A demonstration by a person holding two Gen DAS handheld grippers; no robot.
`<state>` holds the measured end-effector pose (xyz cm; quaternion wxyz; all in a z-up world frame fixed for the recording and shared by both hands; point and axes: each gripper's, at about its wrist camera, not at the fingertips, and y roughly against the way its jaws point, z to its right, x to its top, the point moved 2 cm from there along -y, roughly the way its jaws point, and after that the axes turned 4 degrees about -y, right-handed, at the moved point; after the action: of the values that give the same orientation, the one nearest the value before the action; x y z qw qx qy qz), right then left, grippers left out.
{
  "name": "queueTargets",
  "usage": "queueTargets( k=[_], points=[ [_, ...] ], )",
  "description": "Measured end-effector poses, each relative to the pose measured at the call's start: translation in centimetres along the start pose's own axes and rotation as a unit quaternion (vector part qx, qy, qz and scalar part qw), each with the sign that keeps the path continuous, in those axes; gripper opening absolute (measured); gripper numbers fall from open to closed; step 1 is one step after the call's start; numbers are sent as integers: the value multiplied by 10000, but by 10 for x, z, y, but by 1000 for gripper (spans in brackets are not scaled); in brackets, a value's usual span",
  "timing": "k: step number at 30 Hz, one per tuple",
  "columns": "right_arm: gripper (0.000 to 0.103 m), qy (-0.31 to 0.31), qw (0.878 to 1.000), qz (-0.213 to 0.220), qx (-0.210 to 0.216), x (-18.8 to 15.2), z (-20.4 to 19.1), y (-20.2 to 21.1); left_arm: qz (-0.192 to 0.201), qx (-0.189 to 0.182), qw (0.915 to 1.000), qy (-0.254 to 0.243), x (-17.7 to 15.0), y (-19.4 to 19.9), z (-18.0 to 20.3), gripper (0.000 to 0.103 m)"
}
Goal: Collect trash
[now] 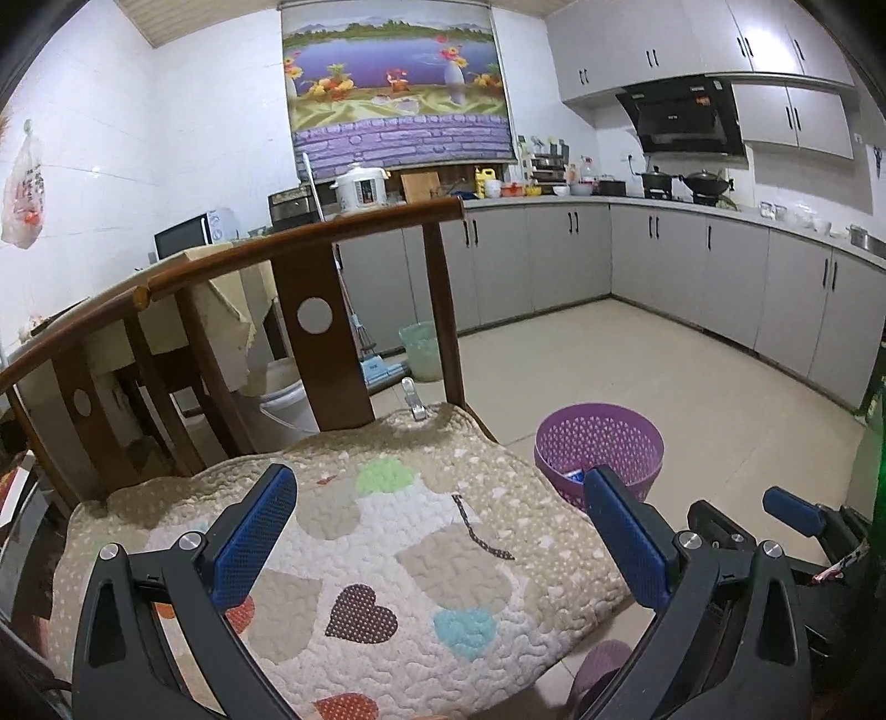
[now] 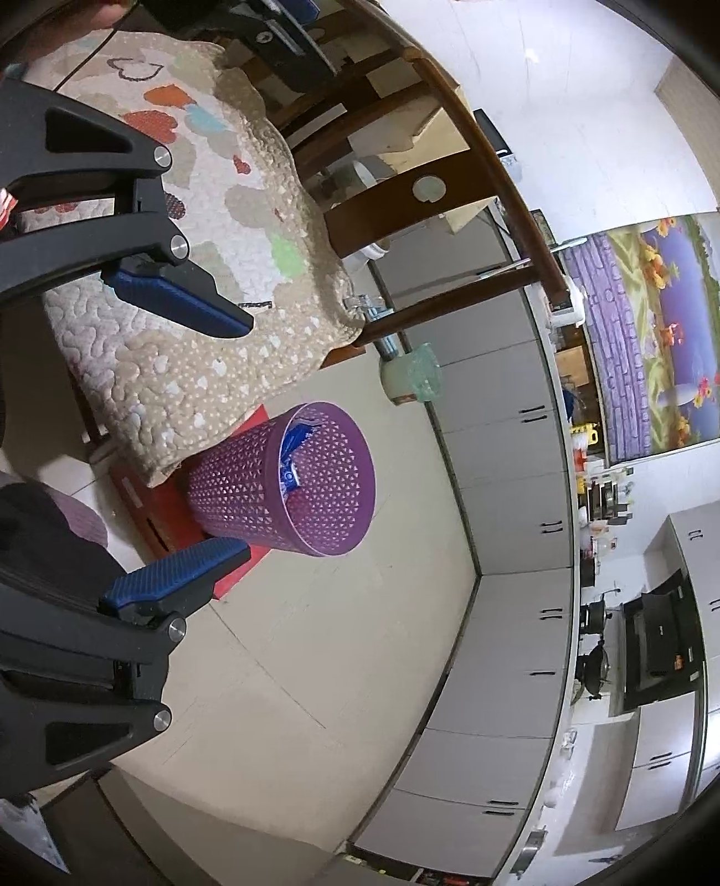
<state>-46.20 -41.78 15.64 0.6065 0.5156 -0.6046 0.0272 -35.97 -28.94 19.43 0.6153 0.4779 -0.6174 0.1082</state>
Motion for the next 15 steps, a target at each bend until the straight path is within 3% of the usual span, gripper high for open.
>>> queueTargets(
  k=[15],
  points=[
    [79, 62, 9997, -9, -224, -4, 0, -3, -281, -15, 9996, -1, -6, -12, 4, 103]
  ],
)
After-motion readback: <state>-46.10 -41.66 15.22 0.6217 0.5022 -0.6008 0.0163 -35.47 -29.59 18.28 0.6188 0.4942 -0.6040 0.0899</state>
